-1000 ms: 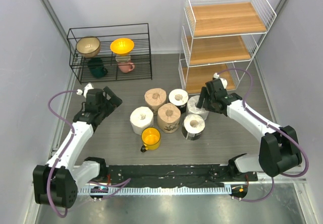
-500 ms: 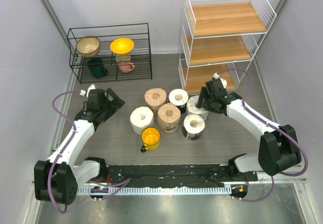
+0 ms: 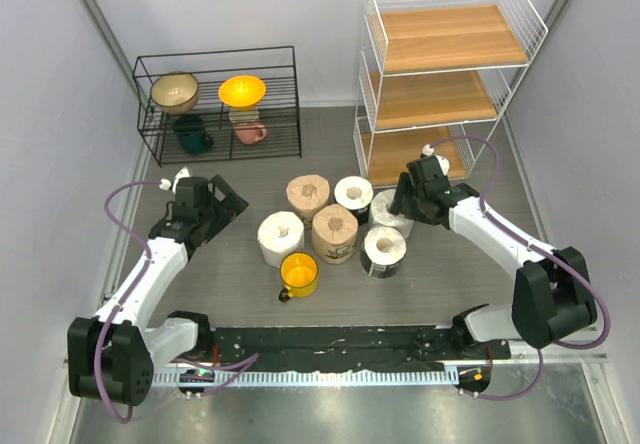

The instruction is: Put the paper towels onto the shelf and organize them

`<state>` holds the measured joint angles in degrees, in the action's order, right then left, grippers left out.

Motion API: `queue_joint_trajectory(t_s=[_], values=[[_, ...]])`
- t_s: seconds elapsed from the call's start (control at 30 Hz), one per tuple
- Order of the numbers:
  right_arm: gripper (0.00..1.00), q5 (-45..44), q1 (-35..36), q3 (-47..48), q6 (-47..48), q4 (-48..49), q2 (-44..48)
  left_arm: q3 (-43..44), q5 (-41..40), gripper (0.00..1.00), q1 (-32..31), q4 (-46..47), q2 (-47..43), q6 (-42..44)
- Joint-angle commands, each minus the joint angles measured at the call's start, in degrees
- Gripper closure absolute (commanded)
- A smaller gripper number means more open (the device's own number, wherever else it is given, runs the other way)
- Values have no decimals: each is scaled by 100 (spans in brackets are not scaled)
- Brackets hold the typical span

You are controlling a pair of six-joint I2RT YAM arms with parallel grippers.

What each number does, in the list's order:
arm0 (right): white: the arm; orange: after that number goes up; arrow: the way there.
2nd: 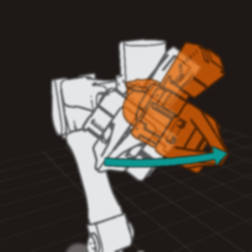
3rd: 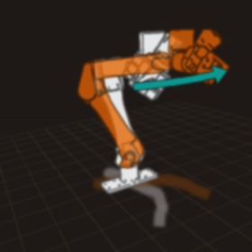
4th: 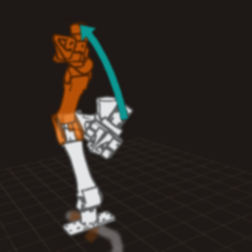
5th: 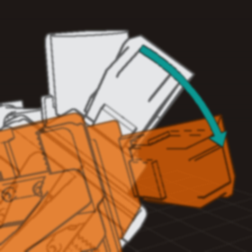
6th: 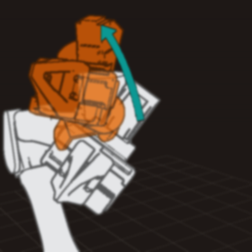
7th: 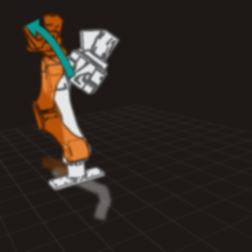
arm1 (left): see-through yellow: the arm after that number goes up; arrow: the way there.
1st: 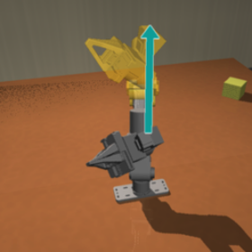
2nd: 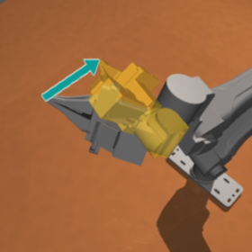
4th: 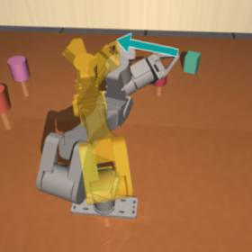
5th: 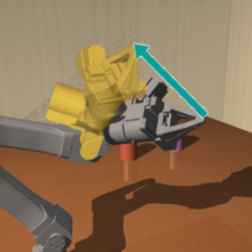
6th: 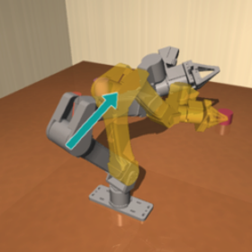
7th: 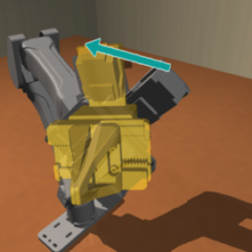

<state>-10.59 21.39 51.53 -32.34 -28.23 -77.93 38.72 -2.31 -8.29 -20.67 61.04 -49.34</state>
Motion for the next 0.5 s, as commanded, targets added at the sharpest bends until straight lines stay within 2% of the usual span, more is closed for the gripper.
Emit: queue_joint_trajectory(t_s=[0.0,0.13,0.47], values=[[34,57,41,6,-80,116,32,4,64,0,-32,54,-48,-14],[41,127,50,59,-27,125,-46,48,72,0,-32,10,-48,12],[48,128,59,103,-53,37,49,48,169,2,-41,89,22,30]])
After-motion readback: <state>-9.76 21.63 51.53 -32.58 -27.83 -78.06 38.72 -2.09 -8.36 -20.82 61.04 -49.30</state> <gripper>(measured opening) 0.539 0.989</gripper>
